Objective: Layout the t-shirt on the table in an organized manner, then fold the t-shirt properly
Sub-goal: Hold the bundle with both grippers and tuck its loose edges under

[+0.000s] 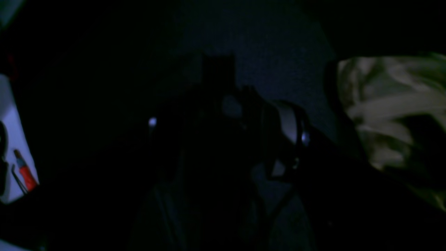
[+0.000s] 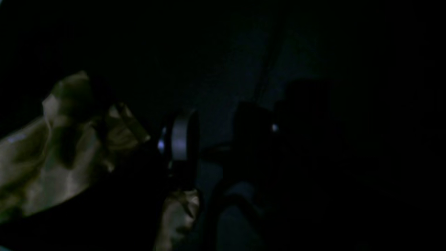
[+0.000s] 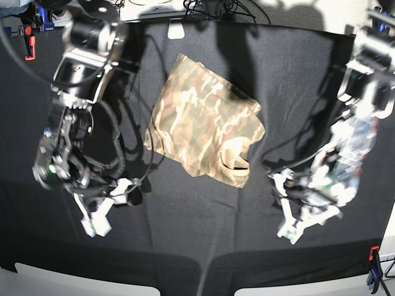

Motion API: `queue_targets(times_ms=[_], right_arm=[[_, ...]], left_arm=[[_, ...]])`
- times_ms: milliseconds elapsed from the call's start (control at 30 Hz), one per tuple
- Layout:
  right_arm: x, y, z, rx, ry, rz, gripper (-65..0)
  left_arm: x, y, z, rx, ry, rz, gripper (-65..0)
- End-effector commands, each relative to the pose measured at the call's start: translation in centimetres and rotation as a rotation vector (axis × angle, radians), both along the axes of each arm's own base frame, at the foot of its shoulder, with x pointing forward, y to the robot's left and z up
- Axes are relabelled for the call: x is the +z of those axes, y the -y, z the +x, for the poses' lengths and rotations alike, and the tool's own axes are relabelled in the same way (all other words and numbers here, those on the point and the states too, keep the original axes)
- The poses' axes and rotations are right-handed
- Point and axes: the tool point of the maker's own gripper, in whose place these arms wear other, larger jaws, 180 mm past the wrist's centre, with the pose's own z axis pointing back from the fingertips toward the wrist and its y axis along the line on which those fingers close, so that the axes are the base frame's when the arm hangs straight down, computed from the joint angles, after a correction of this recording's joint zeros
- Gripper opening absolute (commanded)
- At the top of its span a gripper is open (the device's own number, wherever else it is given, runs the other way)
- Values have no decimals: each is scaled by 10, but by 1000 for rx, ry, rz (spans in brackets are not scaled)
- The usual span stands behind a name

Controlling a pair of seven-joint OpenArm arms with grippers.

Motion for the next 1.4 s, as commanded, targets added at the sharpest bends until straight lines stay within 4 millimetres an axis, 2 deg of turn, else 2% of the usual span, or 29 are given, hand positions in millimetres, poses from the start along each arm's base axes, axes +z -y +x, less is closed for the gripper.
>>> queue_targets(times_ms=[0,100,133,367,500,633,767,900,1000,1200,1267,1367], right_arm=[[19,-5,11,20,63,-5,-458],[17,-15,11,59,63,-38,-635],[17,-18,11,68,66,-40,-650],[6,-13,7,66,39,-91,-650],[-9,-19,-5,70,-2,-78,-650],[-26,-25,-19,77,-42,-64,-650],[-47,-23,-37,75,-91,-78,-650],[-74,-22,-64,79,-170,-82,-650],[-87,-24,-80,82,-205,-66,-650],[-93,-35,-97,102,-259,1,-650],[-93,-36,-100,109,-277,11,-650],[-92,-40,-102,116,-284,35,-650]], left_arm=[[18,3,1,-16,50,-2,-315],[12,18,-33,-67,21,-12,-315],[7,26,-46,-88,7,-29,-315],[-34,75,-142,-174,-129,-172,-315],[-49,101,-178,-175,-194,-270,-315],[-59,111,-200,-167,-236,-315,-315],[-53,117,-197,-174,-167,-363,-315],[-52,105,-180,-169,-88,-277,-315],[-63,95,-169,-149,-86,-228,-315],[-107,70,-155,-95,-171,-133,-315],[-112,59,-143,-84,-162,-82,-315],[-100,45,-117,-47,-91,-14,-315]])
